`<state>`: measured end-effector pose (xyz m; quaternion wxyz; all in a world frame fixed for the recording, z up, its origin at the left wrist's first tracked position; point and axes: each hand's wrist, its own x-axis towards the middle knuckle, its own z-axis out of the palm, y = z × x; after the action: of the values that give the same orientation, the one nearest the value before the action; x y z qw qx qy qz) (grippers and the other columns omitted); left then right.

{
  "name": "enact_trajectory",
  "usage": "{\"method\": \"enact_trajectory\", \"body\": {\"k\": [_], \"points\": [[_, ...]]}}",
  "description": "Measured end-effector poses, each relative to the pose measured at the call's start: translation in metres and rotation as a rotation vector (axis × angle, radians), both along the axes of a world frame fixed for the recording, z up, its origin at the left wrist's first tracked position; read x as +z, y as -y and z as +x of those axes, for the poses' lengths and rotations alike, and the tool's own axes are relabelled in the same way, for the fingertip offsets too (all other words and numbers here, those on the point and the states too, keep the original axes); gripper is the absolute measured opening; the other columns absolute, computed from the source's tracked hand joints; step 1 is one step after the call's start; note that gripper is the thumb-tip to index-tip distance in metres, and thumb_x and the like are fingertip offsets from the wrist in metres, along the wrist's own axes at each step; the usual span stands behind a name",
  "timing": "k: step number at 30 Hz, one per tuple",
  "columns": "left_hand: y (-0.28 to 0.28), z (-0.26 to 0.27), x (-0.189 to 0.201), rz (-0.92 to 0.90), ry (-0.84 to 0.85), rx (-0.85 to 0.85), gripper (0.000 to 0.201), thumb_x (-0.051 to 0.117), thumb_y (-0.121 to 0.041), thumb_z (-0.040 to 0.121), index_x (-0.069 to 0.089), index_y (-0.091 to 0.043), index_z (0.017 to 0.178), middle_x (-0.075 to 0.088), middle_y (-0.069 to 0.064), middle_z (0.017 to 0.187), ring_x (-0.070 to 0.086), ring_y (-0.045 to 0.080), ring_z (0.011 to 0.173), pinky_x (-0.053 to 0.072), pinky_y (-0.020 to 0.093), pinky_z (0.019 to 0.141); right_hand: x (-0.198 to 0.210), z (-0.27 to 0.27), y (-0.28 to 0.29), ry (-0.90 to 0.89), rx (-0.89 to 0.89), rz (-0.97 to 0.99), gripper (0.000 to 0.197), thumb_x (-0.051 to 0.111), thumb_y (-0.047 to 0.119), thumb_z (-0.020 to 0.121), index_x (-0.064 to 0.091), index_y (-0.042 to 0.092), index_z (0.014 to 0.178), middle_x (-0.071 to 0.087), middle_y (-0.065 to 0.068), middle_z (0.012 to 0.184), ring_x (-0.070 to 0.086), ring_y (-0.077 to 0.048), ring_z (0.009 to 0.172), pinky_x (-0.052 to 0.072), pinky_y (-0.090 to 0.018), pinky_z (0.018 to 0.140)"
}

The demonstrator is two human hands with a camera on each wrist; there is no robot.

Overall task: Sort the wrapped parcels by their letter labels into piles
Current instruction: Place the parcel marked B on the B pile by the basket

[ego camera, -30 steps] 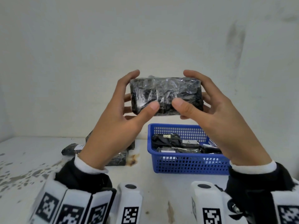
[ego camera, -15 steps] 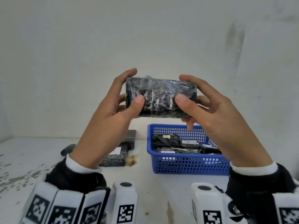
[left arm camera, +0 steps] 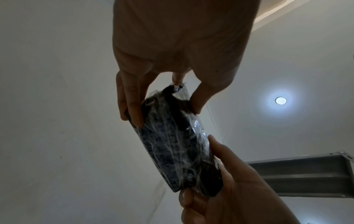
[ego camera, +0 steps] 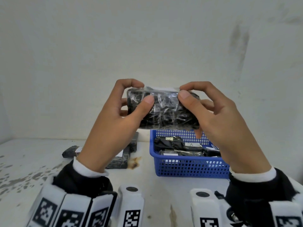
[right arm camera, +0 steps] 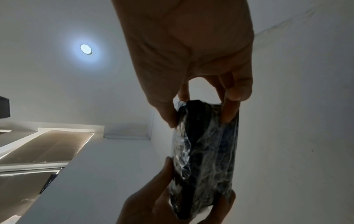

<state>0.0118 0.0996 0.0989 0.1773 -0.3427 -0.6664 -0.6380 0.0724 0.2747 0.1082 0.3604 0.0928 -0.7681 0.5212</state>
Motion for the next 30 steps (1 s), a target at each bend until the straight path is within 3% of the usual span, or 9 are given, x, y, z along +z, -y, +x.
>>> {"method": "enact_trajectory", "body": {"k": [4, 7, 9, 11, 14, 19, 22, 26, 30], "points": [[-0.0011, 0.0024, 0.0003, -0.004, -0.002, 0.016, 0.045, 0.067, -0.058, 0.065, 0.052, -0.047, 0.106, 0.073, -0.011, 0.096, 0.072, 0.009, 0.084, 0.055, 0.028, 0.078, -0.0001, 0.0013, 0.0038, -0.01, 0.005, 0.026, 0.034, 0.07, 0.06, 0.067, 0.063, 0.046, 0.097, 0.071, 0.014, 0.083, 0.048, -0.022, 0.052, 0.045, -0.024, 0.048], [-0.0011, 0.0003, -0.0008, -0.001, 0.049, 0.042, 0.068, 0.064, -0.066, 0.062, 0.045, -0.047, 0.124, 0.069, -0.017, 0.107, 0.069, 0.002, 0.09, 0.052, 0.025, 0.084, -0.0006, 0.0016, 0.0018, -0.027, 0.022, 0.048, 0.044, 0.073, 0.056, 0.065, 0.06, 0.052, 0.107, 0.07, 0.021, 0.099, 0.061, -0.038, 0.068, 0.049, -0.022, 0.055], [-0.0026, 0.0001, -0.0012, 0.006, 0.095, 0.022, 0.078, 0.062, -0.077, 0.069, 0.04, -0.043, 0.135, 0.067, -0.02, 0.115, 0.068, 0.001, 0.096, 0.053, 0.031, 0.089, -0.001, 0.0002, -0.0019, -0.054, 0.019, 0.063, 0.071, 0.076, 0.052, 0.063, 0.047, 0.058, 0.127, 0.065, 0.024, 0.115, 0.069, -0.024, 0.081, 0.054, -0.019, 0.068], [-0.0044, 0.0011, -0.0005, 0.043, 0.121, -0.012, 0.071, 0.068, -0.062, 0.075, 0.041, -0.037, 0.136, 0.067, -0.018, 0.119, 0.07, 0.008, 0.097, 0.059, 0.041, 0.081, -0.0011, -0.0033, -0.0051, -0.066, -0.002, 0.07, 0.093, 0.077, 0.052, 0.062, 0.032, 0.055, 0.144, 0.058, 0.027, 0.128, 0.07, -0.008, 0.09, 0.055, -0.018, 0.081], [-0.0021, 0.0012, 0.0009, 0.111, 0.098, -0.037, 0.066, 0.077, -0.04, 0.075, 0.041, -0.036, 0.13, 0.065, -0.007, 0.122, 0.073, 0.015, 0.09, 0.061, 0.041, 0.078, -0.0013, -0.0066, -0.0045, -0.046, 0.018, 0.055, 0.085, 0.075, 0.061, 0.071, 0.042, 0.044, 0.147, 0.062, 0.019, 0.133, 0.069, -0.004, 0.104, 0.054, -0.034, 0.098], [0.0022, -0.0018, 0.0008, 0.047, 0.023, -0.017, 0.063, 0.068, -0.043, 0.075, 0.031, -0.05, 0.124, 0.075, -0.006, 0.101, 0.071, 0.019, 0.094, 0.053, 0.046, 0.095, -0.0009, -0.0021, -0.0047, -0.021, 0.029, 0.032, 0.063, 0.068, 0.054, 0.073, 0.049, 0.056, 0.133, 0.069, 0.013, 0.119, 0.074, -0.015, 0.086, 0.059, -0.034, 0.077], [0.0026, -0.0029, 0.0012, 0.028, 0.024, -0.025, 0.069, 0.067, -0.046, 0.073, 0.031, -0.052, 0.132, 0.073, -0.014, 0.107, 0.07, 0.012, 0.095, 0.051, 0.043, 0.097, 0.0006, 0.0007, -0.0045, -0.004, 0.065, 0.013, 0.063, 0.068, 0.052, 0.072, 0.05, 0.054, 0.132, 0.071, 0.007, 0.113, 0.075, -0.02, 0.079, 0.058, -0.029, 0.068], [0.0022, -0.002, 0.0009, 0.005, 0.011, -0.077, 0.061, 0.058, -0.045, 0.082, 0.038, -0.037, 0.139, 0.067, -0.016, 0.119, 0.066, 0.008, 0.106, 0.052, 0.043, 0.094, 0.0012, 0.0021, -0.0032, 0.0, 0.073, 0.022, 0.067, 0.07, 0.056, 0.066, 0.051, 0.052, 0.13, 0.072, 0.005, 0.106, 0.075, -0.021, 0.079, 0.059, -0.034, 0.071], [-0.0006, 0.0011, 0.0016, -0.021, -0.02, -0.055, 0.064, 0.063, -0.047, 0.086, 0.032, -0.035, 0.141, 0.066, -0.024, 0.113, 0.064, -0.003, 0.102, 0.052, 0.031, 0.09, -0.0011, -0.0005, 0.0022, 0.007, 0.012, 0.045, 0.071, 0.072, 0.064, 0.06, 0.047, 0.054, 0.125, 0.072, 0.008, 0.102, 0.074, -0.017, 0.077, 0.06, -0.039, 0.075]]}}
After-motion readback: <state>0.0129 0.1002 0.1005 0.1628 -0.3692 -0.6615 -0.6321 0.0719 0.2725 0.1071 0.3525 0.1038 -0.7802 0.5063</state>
